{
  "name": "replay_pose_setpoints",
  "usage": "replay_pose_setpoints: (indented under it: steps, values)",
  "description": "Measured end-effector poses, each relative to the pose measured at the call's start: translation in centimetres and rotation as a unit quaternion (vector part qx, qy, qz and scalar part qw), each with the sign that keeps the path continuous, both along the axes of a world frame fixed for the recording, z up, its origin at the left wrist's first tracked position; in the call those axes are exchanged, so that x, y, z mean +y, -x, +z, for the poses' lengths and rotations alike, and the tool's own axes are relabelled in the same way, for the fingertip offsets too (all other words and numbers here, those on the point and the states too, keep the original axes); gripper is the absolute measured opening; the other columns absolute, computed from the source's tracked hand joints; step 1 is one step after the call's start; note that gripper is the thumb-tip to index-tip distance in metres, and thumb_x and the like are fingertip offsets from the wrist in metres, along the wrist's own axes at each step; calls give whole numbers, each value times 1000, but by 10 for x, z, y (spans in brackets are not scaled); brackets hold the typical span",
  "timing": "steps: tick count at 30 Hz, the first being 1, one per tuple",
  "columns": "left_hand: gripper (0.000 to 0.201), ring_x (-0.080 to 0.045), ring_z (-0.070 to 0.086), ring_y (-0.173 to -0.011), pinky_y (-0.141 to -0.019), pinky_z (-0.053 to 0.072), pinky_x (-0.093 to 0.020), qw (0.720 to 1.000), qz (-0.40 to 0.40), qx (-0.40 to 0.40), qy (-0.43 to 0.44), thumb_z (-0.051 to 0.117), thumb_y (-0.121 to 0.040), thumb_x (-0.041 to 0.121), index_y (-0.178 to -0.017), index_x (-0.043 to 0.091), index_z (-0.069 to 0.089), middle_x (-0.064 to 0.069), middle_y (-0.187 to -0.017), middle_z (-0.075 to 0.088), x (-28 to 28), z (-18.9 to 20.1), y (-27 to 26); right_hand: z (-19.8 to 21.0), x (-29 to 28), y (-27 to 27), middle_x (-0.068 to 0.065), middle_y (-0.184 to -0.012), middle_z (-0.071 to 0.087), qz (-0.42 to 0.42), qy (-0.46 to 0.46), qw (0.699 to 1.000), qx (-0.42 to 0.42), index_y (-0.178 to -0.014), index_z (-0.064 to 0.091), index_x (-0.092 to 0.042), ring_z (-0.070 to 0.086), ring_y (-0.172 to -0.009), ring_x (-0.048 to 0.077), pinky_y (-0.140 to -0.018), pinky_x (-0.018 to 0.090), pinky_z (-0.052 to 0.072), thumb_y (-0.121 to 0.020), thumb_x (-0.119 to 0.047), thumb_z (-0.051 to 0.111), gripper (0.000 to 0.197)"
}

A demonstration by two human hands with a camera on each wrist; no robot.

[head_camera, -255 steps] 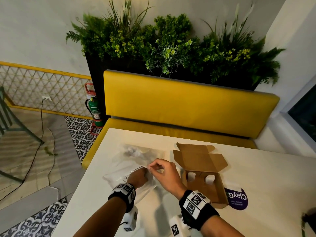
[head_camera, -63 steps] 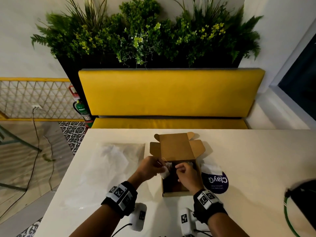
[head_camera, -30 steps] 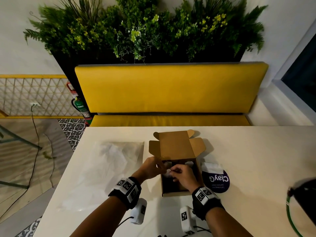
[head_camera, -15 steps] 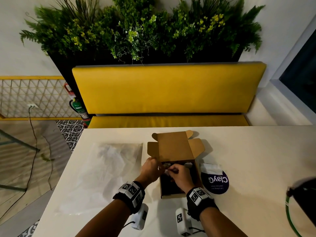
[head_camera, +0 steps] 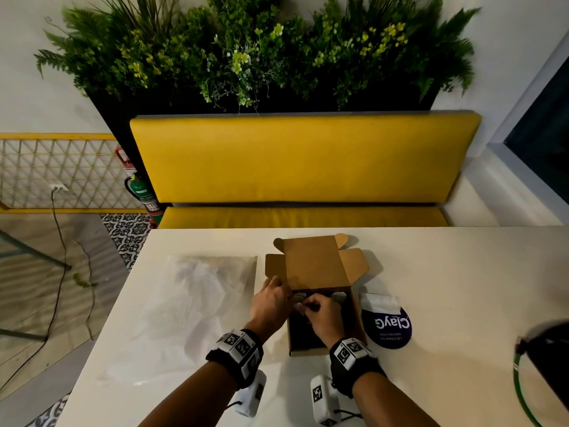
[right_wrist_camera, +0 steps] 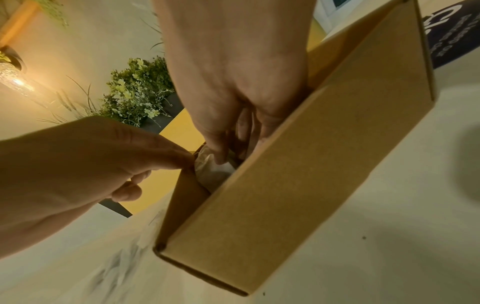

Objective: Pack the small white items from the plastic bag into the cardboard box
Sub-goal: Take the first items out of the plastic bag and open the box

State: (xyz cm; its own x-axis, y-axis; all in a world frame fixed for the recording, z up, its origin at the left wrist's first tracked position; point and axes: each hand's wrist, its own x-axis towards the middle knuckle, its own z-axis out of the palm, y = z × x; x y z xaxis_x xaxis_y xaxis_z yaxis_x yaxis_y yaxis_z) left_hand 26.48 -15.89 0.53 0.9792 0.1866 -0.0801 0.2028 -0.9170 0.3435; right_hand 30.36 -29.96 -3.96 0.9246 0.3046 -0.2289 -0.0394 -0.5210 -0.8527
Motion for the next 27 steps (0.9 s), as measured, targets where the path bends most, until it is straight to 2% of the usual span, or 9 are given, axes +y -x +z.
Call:
replay_pose_setpoints:
  steps: [6,8,11,15,17,19,22,27]
  values:
    - [29,-20,48,-108,-77,55,-36,1000,6,17,-18,57,-90,43,-98,17,66,0,-108,53,-3,2,-4,3,-2,1,-3,-81,68,7,13,1000,3,-78,63,-25,66,-82,15,-78,31,57,-83,-23,76,14]
    - [26,-21,49,-107,-76,54,-35,1000,3,8,-6,56,-91,41,-97,18,66,-1,-107,54,-3,2,-4,4,-3,2,-5,-79,67,6,6,1000,3,-79,64,-22,65,-79,11,-74,25,55,-82,-23,76,13]
    - [23,-21,49,-108,-76,54,-35,1000,-12,5,11,54,-93,39,-98,21,68,-1,-108,54,-2,1,-5,5,-7,2,-5,-78,66,3,3,1000,6,-80,65,-19,60,-75,5,-65,11,44,-82,-23,77,13]
    - [22,-22,48,-110,-77,55,-36,1000,-16,18,18,55,-93,37,-98,22,70,-1,-107,53,-2,2,-9,2,-14,2,-8,-76,63,4,21,1000,10,-81,65,-19,60,-77,8,-64,9,40,-83,-19,75,10]
    - [24,-20,47,-110,-77,54,-34,999,-3,28,19,59,-90,42,-97,22,71,-1,-109,53,-4,3,-11,2,-15,3,-10,-75,61,6,28,1000,13,-82,65,-19,59,-76,7,-64,8,39,-84,-16,74,9]
    - [28,-19,47,-108,-75,54,-33,999,8,32,13,61,-88,47,-95,22,72,0,-108,53,-5,3,-12,3,-14,1,-9,-75,61,7,27,999,15,-83,65,-19,59,-77,8,-65,9,40,-85,-15,72,9]
    - [29,-19,48,-108,-73,55,-34,999,12,32,3,59,-89,46,-95,21,72,0,-108,53,-5,2,-12,5,-9,-1,-4,-77,64,8,22,1000,17,-82,65,-19,62,-79,12,-73,19,47,-86,-15,72,9]
    - [25,-19,48,-109,-73,53,-32,1000,20,23,4,60,-89,44,-95,21,68,-1,-109,52,-4,5,-10,7,-5,-4,3,-84,70,11,23,1000,18,-76,60,-28,67,-84,18,-80,33,57,-85,-16,72,20]
